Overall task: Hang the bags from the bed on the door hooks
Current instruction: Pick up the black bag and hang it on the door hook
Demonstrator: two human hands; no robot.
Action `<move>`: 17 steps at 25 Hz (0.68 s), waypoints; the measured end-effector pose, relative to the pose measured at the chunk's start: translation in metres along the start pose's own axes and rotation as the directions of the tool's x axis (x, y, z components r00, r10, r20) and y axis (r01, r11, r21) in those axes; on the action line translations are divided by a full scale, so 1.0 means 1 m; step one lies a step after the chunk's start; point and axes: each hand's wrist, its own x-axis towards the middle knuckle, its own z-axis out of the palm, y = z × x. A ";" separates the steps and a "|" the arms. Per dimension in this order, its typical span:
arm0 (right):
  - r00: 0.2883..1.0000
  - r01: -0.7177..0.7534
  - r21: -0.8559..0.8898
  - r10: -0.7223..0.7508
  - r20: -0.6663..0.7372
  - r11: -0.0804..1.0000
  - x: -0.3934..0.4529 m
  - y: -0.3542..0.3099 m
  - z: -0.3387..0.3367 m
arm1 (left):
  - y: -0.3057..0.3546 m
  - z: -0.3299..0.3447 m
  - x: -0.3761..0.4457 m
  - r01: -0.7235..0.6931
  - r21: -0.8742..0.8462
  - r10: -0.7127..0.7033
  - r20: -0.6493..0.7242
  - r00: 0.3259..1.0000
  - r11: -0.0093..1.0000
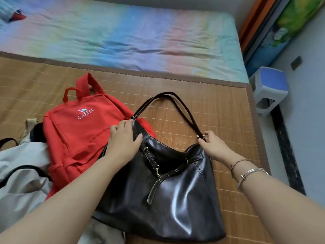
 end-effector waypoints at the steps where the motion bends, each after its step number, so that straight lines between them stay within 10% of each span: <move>1: 0.999 -0.044 0.025 0.044 -0.016 0.999 0.010 0.004 0.005 | -0.002 0.007 0.011 0.050 -0.025 -0.051 -0.019 0.999 0.998; 10: 0.941 -0.336 0.381 0.295 0.164 0.861 0.009 0.017 0.016 | -0.003 0.006 0.027 0.439 -0.364 -0.383 0.218 0.898 0.822; 17: 0.973 -0.091 0.338 0.012 0.230 0.937 -0.087 -0.034 -0.001 | 0.031 -0.051 -0.066 0.442 -0.466 -0.148 0.542 0.827 0.766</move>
